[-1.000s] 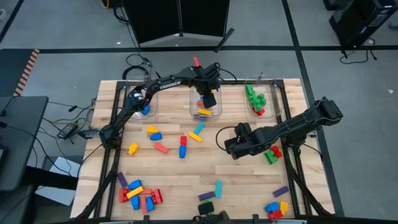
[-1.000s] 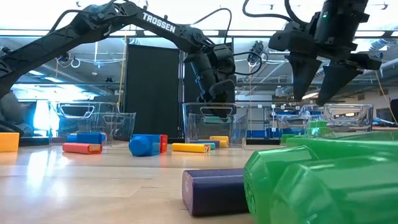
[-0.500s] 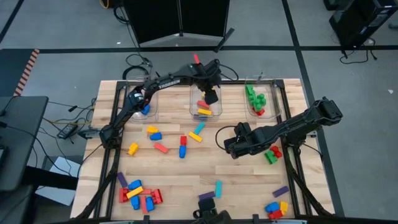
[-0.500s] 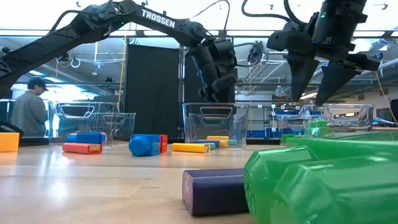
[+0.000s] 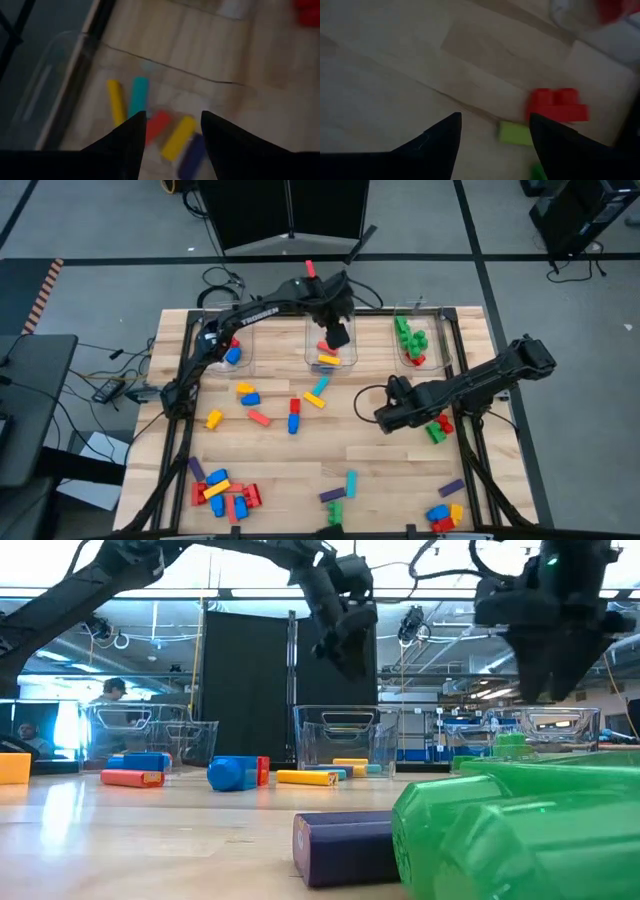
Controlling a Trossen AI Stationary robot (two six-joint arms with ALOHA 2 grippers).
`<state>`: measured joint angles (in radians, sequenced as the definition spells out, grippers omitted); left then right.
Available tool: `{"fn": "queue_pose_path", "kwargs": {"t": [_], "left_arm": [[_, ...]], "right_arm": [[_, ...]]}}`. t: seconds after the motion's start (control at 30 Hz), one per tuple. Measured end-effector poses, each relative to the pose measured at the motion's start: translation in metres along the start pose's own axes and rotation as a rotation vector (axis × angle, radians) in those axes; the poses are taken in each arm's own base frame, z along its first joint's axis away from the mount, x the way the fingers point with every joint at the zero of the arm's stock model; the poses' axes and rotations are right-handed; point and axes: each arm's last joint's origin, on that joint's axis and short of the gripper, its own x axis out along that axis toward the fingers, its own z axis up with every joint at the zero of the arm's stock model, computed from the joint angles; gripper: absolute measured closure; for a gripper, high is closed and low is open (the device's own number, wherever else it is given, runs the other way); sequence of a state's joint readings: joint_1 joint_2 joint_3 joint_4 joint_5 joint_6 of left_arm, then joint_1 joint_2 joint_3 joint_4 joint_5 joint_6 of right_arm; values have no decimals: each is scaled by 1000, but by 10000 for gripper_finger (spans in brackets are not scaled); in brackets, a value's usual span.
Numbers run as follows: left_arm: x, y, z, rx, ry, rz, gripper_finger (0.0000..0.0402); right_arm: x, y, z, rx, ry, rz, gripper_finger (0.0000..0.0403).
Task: Sort blocks by size
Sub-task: Put the blue 1 stud game piece into the left transparent bin
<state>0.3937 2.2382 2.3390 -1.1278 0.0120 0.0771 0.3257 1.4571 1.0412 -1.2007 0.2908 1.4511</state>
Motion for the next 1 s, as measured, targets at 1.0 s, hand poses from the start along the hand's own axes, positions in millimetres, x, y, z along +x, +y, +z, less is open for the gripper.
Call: {"fn": "queue_pose_path", "kwargs": {"t": [1.0], "left_arm": [[-76,-160,-86,-91,-186,-50,204]], "right_arm": [[-16,-92,-55,-86,209,337,160]]}}
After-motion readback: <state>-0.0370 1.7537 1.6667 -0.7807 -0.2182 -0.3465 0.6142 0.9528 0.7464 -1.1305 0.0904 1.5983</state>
